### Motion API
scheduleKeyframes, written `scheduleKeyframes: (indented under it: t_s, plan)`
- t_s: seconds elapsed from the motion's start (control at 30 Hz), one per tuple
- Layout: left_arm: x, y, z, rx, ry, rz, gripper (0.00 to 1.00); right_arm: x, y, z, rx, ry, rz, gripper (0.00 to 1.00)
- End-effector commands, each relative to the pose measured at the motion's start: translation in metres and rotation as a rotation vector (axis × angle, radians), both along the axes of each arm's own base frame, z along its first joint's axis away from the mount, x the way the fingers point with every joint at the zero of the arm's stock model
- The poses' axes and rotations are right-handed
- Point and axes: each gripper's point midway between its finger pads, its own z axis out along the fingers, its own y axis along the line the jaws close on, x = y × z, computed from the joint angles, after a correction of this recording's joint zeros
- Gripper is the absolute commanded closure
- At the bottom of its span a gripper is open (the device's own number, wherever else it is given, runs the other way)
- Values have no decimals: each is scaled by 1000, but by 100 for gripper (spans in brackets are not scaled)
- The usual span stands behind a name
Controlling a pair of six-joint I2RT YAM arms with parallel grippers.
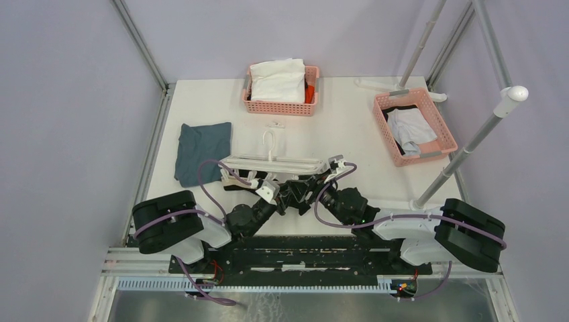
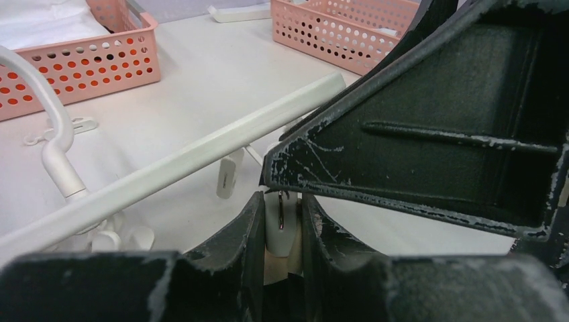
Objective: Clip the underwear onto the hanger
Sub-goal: Open the clamp at the hanger.
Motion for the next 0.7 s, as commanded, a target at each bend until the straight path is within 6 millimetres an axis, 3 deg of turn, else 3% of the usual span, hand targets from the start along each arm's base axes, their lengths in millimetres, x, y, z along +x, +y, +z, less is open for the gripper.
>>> scheduleKeyframes:
  t_s: [0.0,0.27,0.67]
  plan:
    - [-2,-1,31,-119,-37,-9,97,0,10,28,74,-6,29,37]
    - [-3,0,31,-132,-27,-9,97,10,1,14,30,75,-53,38]
    - [-4,-3,30,-138,-16,-24,97,13,13,18,71,97,-41,51]
